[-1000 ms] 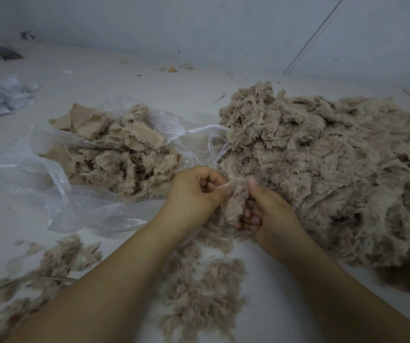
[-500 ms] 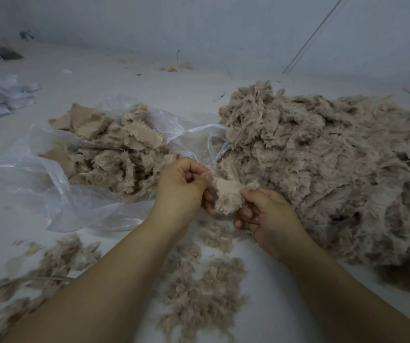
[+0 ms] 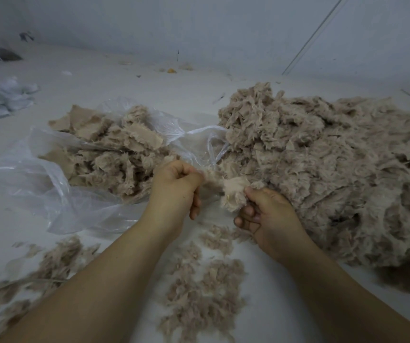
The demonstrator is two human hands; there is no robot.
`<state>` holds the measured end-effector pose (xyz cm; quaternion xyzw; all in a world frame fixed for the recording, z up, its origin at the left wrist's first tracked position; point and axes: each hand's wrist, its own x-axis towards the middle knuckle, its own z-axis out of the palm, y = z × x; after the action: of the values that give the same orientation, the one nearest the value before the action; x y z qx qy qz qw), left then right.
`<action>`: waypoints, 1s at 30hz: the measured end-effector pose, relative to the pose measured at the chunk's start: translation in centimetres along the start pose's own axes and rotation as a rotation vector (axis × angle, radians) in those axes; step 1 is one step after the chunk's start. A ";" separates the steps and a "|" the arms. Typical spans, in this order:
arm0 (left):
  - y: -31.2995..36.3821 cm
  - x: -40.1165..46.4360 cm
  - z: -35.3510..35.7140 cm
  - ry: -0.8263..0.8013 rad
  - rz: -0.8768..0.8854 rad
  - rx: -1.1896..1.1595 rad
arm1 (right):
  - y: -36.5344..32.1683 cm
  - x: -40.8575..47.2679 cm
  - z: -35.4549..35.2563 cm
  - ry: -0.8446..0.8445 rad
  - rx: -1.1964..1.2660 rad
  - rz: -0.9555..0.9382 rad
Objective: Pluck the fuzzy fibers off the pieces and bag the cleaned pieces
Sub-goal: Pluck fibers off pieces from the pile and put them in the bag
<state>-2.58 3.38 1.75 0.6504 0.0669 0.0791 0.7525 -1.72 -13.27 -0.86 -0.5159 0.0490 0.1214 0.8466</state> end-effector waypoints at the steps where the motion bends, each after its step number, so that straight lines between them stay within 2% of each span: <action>1: 0.0 -0.3 0.2 -0.079 -0.029 0.041 | 0.0 0.0 0.0 -0.007 -0.016 0.001; 4: -0.4 -1.1 1.0 -0.272 -0.118 0.215 | 0.0 -0.1 0.0 -0.034 -0.073 -0.006; 10: 0.5 -0.4 -0.3 -0.301 -0.150 0.145 | 0.0 -0.2 0.0 -0.072 -0.150 -0.025; 16: 0.9 0.1 -1.6 -0.441 -0.156 0.190 | 0.0 -0.2 0.1 -0.037 -0.150 -0.034; 18: 1.2 0.2 -2.4 -0.615 -0.171 0.228 | -0.1 -0.3 0.1 0.006 -0.116 -0.032; 21: 1.7 -0.3 -2.9 -0.969 -0.206 0.360 | -0.2 -0.4 0.0 0.065 -0.043 -0.025; 24: 2.0 -0.6 -2.7 -1.164 -0.155 0.501 | -0.2 -0.5 0.1 0.029 -0.100 -0.058; 26: 2.1 -0.5 -2.8 -1.167 -0.114 0.537 | 0.1 -0.5 0.1 -0.011 -0.172 -0.090; 27: 2.2 -0.6 -2.8 -1.113 -0.083 0.515 | 0.2 -0.5 0.1 -0.033 -0.219 -0.109; 30: 2.0 -0.8 -2.0 -0.739 0.031 0.330 | 0.3 -0.8 0.1 -0.140 -0.393 -0.193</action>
<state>-3.83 5.40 3.49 0.7482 -0.2060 -0.1604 0.6099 -2.55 -13.23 -0.90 -0.6634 -0.0843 0.0825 0.7389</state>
